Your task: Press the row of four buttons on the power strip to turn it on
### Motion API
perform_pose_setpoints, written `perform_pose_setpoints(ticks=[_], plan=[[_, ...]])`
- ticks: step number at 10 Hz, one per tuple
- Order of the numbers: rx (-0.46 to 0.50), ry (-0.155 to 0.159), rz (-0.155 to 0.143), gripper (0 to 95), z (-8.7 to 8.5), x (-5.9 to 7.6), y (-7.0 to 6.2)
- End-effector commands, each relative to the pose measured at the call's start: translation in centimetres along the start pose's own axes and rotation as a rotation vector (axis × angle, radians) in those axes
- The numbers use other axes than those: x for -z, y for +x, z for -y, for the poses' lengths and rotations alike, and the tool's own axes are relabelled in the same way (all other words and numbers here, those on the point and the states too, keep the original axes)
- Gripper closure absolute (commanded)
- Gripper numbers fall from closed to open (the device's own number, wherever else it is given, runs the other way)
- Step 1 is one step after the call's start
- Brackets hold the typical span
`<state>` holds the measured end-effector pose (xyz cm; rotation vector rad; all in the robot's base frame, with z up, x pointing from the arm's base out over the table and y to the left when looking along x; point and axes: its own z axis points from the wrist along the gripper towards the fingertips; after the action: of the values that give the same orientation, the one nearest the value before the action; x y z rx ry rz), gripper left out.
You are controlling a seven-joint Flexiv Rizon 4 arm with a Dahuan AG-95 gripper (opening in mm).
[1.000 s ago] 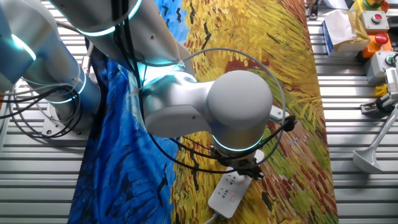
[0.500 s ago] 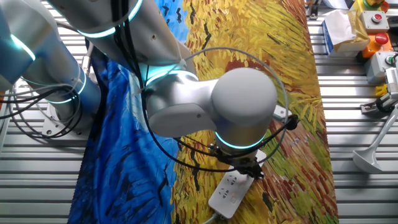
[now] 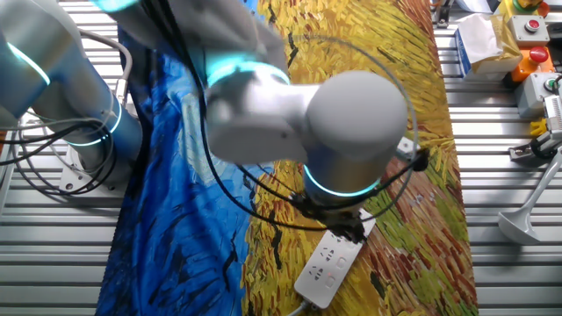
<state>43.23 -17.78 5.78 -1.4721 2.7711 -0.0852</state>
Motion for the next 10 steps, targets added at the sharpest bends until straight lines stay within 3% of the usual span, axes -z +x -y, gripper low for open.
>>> perform_pose_setpoints(ticks=[1, 2, 3, 4, 6, 9, 10], plan=[[-0.033, 0.01, -0.005, 0.0, 0.0, -0.5, 0.0], [-0.029, 0.017, -0.016, 19.0, 0.0, -0.5, 0.0], [-0.012, 0.023, -0.028, 19.0, 0.0, -0.5, 0.0], [-0.01, 0.014, -0.032, 0.0, 0.0, -0.5, 0.0], [-0.02, 0.005, -0.015, 0.0, 0.1, -0.8, -0.7], [-0.036, 0.006, -0.012, 0.0, 0.6, -1.9, -3.5], [-0.034, 0.008, -0.016, 19.0, 1.1, -1.9, -4.2]])
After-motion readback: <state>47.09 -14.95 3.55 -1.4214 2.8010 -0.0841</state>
